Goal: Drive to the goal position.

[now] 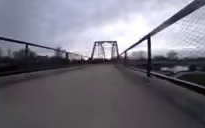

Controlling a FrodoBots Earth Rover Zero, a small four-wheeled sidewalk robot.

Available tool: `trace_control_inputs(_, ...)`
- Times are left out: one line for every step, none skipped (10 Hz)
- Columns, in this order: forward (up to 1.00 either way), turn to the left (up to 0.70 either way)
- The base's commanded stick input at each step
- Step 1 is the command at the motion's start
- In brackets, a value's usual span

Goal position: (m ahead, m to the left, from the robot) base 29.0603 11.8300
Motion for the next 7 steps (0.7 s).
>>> trace_control_inputs(1.0, 0.0)
trace_control_inputs(1.0, 0.0)
trace_control_inputs(1.0, 0.0)
trace_control_inputs(1.0, 0.0)
trace_control_inputs(1.0, 0.0)
trace_control_inputs(1.0, 0.0)
trace_control_inputs(1.0, 0.0)
